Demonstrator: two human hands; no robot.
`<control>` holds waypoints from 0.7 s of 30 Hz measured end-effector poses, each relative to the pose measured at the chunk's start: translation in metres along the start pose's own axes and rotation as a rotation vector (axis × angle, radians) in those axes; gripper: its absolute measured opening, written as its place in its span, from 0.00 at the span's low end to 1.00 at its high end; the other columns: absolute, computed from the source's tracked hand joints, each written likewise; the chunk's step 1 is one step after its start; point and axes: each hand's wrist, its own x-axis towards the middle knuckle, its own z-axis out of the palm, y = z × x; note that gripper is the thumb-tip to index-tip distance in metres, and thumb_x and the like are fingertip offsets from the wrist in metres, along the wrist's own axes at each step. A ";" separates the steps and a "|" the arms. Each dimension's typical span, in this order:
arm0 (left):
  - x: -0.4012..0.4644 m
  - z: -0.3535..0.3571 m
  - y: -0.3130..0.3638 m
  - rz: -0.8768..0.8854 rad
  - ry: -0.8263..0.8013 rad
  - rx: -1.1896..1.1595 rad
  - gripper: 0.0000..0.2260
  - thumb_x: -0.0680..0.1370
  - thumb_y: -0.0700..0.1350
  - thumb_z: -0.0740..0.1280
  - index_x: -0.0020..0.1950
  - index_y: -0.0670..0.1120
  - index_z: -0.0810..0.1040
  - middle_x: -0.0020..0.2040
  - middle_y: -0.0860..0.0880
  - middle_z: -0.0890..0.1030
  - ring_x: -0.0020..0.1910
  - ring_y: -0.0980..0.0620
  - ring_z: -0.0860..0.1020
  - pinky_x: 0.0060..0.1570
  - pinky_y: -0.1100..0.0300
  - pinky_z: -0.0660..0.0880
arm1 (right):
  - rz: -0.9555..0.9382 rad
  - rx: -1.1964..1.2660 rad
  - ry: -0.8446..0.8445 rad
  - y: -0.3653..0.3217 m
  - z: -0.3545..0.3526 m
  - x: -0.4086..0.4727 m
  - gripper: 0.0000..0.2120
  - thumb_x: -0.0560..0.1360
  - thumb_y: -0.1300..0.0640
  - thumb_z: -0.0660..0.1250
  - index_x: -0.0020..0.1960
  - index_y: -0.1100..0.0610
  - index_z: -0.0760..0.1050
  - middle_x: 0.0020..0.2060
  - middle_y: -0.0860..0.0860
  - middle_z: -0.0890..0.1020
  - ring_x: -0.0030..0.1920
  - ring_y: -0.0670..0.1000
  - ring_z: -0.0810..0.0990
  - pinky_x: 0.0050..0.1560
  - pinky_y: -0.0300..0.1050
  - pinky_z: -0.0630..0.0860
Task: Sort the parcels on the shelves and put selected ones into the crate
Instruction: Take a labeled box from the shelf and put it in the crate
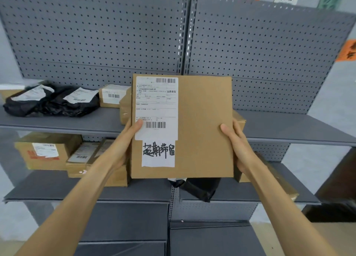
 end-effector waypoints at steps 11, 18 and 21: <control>0.029 0.020 0.011 0.122 -0.078 0.037 0.33 0.72 0.62 0.69 0.74 0.55 0.65 0.62 0.52 0.80 0.58 0.51 0.81 0.48 0.59 0.81 | -0.055 0.000 0.082 -0.007 -0.019 0.004 0.22 0.78 0.49 0.64 0.70 0.47 0.68 0.58 0.46 0.81 0.55 0.47 0.82 0.50 0.44 0.78; 0.046 0.058 0.004 0.097 -0.207 -0.013 0.29 0.72 0.58 0.65 0.73 0.53 0.68 0.59 0.52 0.82 0.56 0.51 0.82 0.43 0.61 0.81 | -0.076 -0.022 0.197 -0.010 -0.049 -0.031 0.26 0.73 0.45 0.67 0.70 0.46 0.68 0.61 0.47 0.80 0.61 0.51 0.80 0.57 0.52 0.77; 0.052 0.081 0.001 0.084 -0.306 -0.046 0.32 0.68 0.60 0.67 0.72 0.55 0.68 0.58 0.54 0.83 0.54 0.54 0.82 0.43 0.60 0.80 | -0.088 -0.011 0.287 -0.017 -0.060 -0.057 0.22 0.73 0.47 0.68 0.67 0.45 0.70 0.58 0.47 0.82 0.56 0.49 0.82 0.52 0.48 0.79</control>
